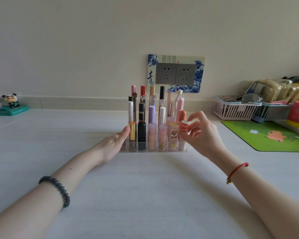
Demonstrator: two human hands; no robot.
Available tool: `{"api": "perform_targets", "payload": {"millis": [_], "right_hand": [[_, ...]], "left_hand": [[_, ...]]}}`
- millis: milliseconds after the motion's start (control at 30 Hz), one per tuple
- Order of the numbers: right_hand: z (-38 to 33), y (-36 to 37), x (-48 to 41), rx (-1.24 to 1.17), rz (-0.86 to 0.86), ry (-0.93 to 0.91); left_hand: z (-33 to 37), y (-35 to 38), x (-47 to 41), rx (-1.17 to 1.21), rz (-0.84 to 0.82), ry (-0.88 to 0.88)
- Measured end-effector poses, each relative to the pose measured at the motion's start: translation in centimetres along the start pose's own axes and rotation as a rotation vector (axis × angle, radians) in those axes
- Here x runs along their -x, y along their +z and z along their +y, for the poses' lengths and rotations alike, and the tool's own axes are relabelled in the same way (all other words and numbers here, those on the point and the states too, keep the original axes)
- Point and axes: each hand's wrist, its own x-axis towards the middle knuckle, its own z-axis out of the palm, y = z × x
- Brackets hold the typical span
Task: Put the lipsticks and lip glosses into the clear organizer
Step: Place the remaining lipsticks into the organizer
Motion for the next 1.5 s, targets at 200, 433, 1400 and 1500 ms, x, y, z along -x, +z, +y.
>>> {"api": "perform_targets", "payload": {"millis": [200, 433, 1400, 1500], "right_hand": [[-0.1, -0.4, -0.2, 0.023, 0.034, -0.024], [-1.4, -2.1, -0.9, -0.06, 0.196, -0.142], [-0.9, -1.2, -2.4, 0.002, 0.256, -0.056], [-0.2, -1.8, -2.9, -0.07, 0.259, 0.067]], "left_hand": [[-0.5, 0.0, -0.3, -0.019, 0.008, 0.003], [-0.4, 0.1, -0.3, -0.002, 0.019, 0.027], [-1.0, 0.4, -0.6, -0.089, 0.021, 0.104], [-0.8, 0.4, -0.4, -0.072, 0.023, 0.106]]}}
